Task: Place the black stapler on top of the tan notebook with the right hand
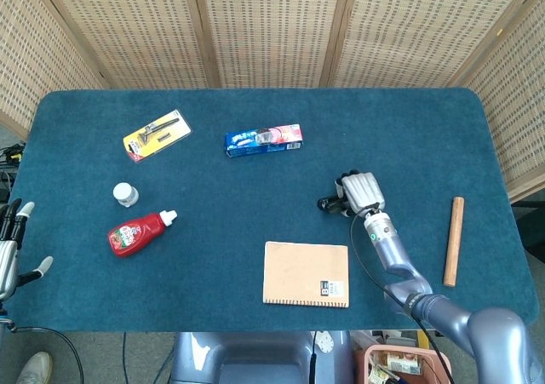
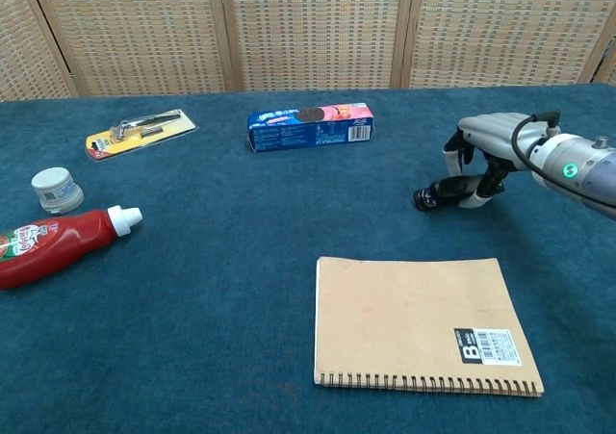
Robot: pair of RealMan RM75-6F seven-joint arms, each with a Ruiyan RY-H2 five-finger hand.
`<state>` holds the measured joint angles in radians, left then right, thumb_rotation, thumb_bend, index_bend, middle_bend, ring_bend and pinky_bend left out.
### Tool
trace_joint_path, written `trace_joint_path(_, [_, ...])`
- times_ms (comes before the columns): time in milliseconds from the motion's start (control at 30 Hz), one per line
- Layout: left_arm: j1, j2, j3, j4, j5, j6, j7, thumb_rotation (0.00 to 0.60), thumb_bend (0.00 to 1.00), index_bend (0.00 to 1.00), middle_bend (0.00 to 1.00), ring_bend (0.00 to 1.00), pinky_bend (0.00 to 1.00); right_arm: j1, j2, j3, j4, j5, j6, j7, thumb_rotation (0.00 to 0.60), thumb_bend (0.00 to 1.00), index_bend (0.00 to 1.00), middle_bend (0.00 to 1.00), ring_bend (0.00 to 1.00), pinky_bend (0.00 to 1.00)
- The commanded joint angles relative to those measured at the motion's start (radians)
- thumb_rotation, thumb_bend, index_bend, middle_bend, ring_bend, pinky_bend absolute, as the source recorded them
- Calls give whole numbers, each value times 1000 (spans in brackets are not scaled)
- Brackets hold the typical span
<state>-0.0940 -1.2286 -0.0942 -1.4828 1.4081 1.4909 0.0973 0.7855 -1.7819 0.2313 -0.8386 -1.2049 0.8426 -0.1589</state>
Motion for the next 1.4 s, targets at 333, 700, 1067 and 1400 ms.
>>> trace_joint_path(333, [2,0,7,-9,17,9,-5,600,209,32,0,0,0,-40,58,-39,-109,-76,106,-13,600,164,718,527,421,581])
trace_joint_path(700, [6,6,17,-20,41,22,-5,600,209,33,0,0,0,-103,186,-115,-420,-131,201,-239,600,164,718,527,421,581])
trace_joint_path(1067, [14,13,29,-31,73,44,-16,600,209,33,0,0,0,-152,206,-190,-730,-153,270,-523,600,165,718,527,421,581])
trace_joint_path(1400, [20,20,29,-36,81,57,-32,600,209,33,0,0,0,-168,171,-230,-776,-149,259,-622,600,165,718,527,421,581])
